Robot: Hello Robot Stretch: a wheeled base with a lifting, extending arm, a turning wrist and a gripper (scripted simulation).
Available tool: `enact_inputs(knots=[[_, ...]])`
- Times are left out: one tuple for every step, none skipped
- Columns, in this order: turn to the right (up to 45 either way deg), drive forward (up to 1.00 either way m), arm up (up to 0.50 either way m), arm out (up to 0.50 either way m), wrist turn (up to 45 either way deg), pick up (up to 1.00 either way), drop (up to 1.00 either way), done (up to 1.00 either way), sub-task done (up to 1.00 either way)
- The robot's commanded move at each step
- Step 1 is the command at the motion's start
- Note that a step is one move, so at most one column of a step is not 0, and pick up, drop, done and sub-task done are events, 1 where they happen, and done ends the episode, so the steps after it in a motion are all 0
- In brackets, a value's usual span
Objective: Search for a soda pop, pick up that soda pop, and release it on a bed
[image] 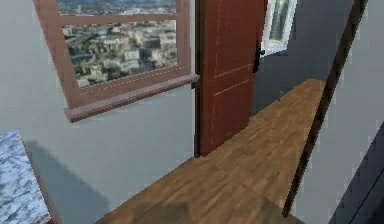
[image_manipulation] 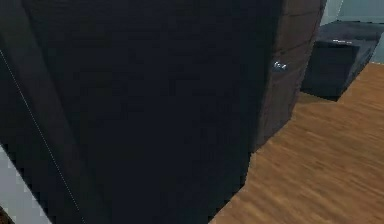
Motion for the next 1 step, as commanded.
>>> enact_inputs(knots=[[3.0, 0.00, 0.00, 0.00, 0.0, 0.00, 0.00, 0.00, 0.00]])
